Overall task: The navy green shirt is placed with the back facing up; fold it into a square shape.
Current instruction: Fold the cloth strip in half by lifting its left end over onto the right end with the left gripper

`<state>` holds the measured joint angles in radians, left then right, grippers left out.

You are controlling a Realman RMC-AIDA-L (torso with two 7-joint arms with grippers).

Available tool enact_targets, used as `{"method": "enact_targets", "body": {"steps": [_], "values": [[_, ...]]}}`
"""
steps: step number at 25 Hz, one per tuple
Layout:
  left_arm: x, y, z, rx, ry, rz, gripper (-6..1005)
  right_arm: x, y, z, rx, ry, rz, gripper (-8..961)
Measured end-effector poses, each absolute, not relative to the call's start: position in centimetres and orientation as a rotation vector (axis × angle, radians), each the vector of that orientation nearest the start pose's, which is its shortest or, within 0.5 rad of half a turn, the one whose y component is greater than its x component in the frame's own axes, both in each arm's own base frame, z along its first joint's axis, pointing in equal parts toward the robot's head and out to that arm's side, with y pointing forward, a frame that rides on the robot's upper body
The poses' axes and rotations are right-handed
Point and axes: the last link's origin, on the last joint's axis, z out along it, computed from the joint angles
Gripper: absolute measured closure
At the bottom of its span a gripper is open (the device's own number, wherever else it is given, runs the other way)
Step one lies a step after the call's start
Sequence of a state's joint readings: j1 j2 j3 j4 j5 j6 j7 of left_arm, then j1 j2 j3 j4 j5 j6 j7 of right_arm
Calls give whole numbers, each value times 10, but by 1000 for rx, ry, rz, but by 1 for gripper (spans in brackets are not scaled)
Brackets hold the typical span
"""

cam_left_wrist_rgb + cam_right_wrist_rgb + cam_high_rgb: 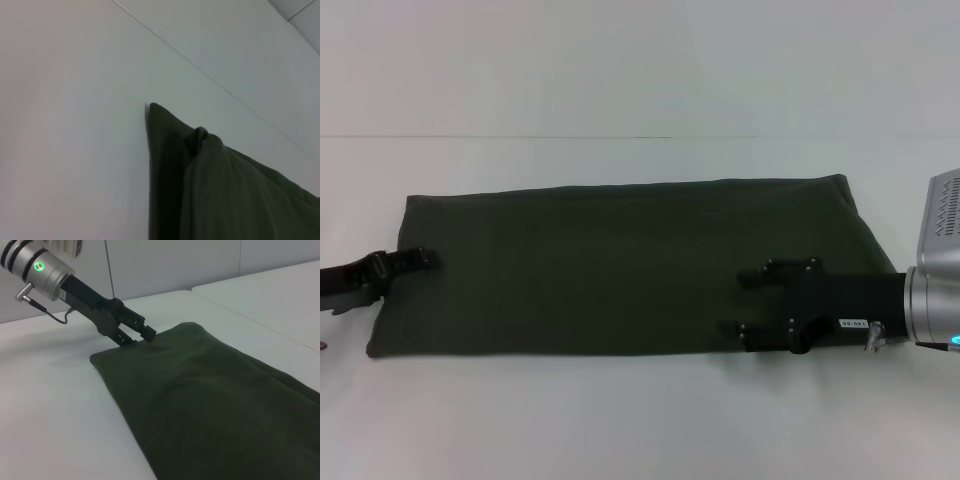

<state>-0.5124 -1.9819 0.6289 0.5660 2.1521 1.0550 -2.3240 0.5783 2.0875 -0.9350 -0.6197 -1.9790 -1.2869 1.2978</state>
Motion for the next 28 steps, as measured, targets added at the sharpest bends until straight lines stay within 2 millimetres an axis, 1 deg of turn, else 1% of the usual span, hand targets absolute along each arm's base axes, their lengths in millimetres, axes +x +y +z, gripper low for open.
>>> {"method": "enact_targets", "body": {"steps": [12,18,23,27,28], "values": [[-347,368,27,-1812,-1818,-564,140,255,353,-39,-2774,432,399,155],[-346,369,27,-1814,-1817,-563,147,255,353,-40,-2776,431,398,156],[-348,369,32,-1803,-1816,-563,152,255,353,-40,-2776,431,398,157],[-348,369,32,-1824,-1802,-527,218,255,353,-40,-2775,437,399,158],[-350,370,31,-1830,-1795,-475,234,255,353,-39,-2775,437,400,158]]}}
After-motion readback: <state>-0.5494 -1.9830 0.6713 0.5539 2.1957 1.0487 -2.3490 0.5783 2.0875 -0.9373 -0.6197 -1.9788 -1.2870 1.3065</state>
